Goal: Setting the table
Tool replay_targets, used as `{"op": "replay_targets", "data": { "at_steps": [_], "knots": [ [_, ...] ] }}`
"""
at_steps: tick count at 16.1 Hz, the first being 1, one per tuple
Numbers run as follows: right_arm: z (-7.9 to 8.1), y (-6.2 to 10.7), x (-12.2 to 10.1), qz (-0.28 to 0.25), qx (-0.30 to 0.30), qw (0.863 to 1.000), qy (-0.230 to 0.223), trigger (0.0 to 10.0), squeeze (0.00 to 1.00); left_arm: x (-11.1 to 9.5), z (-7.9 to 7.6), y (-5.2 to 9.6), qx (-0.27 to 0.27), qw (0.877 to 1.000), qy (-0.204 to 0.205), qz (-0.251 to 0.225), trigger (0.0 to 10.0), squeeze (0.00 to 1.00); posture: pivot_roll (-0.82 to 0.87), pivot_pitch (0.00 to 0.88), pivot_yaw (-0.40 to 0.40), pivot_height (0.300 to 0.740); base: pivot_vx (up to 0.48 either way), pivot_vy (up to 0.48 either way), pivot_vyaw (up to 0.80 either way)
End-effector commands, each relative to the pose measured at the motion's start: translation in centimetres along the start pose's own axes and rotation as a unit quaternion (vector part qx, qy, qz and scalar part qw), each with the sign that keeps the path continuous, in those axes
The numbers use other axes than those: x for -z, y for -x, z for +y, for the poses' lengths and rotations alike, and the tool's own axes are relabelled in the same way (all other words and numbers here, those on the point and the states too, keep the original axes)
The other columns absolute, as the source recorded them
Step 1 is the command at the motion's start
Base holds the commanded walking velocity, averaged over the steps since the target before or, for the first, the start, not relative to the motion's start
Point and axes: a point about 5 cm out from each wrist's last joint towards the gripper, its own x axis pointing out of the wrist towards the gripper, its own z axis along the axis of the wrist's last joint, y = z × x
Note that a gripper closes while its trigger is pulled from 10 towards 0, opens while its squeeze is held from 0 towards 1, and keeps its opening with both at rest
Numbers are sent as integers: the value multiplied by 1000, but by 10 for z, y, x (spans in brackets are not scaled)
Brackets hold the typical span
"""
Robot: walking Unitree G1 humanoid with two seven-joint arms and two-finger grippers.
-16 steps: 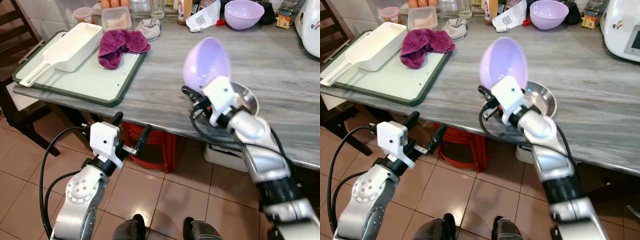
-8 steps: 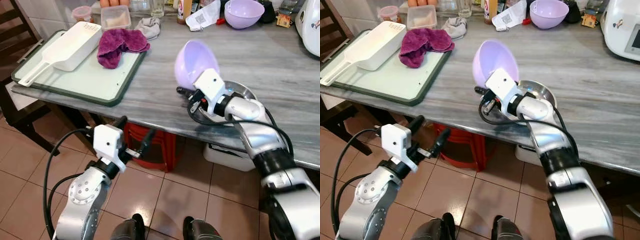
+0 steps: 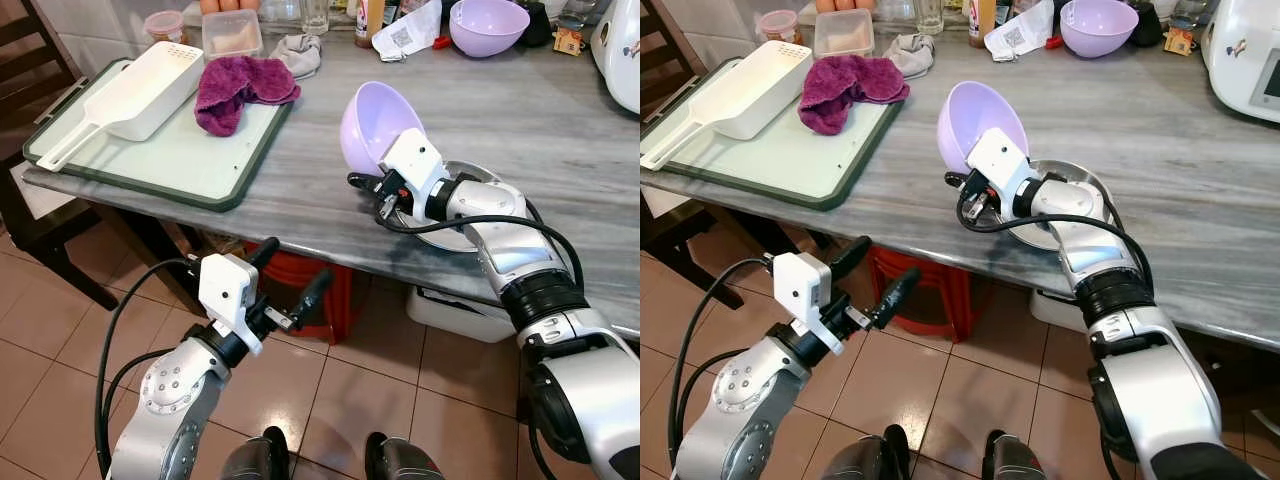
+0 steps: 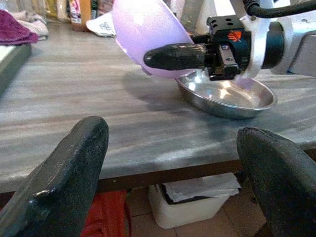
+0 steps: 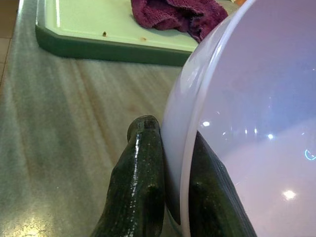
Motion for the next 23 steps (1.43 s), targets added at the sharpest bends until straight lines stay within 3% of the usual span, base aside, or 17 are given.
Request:
{"op": "replay_targets", "data": {
  "at_steps": [1,8,16,22,23],
  "knots": [
    [0,-3,-2,3,-15,1000,7,10000,0,-1,-4,3,14,1000,0,2,10000,0,-131,242,19,740,0,0,0],
    [1,-3,8,31,-40,998,22,10000,0,0,-5,2,25,1000,3,6,10000,0,-130,235,19,740,0,0,0],
    [-7,-7,-4,14,-20,998,50,10000,0,3,-4,2,22,1000,1,12,10000,0,-125,238,22,740,0,0,0],
    [5,-15,0,30,-59,997,45,10000,0,5,-4,2,23,1000,-1,18,10000,0,-125,240,23,740,0,0,0],
    [6,-16,0,31,-64,997,44,10000,627,6,-5,2,23,1000,-1,19,10000,0,-119,241,20,740,0,0,0]
  ]
}}
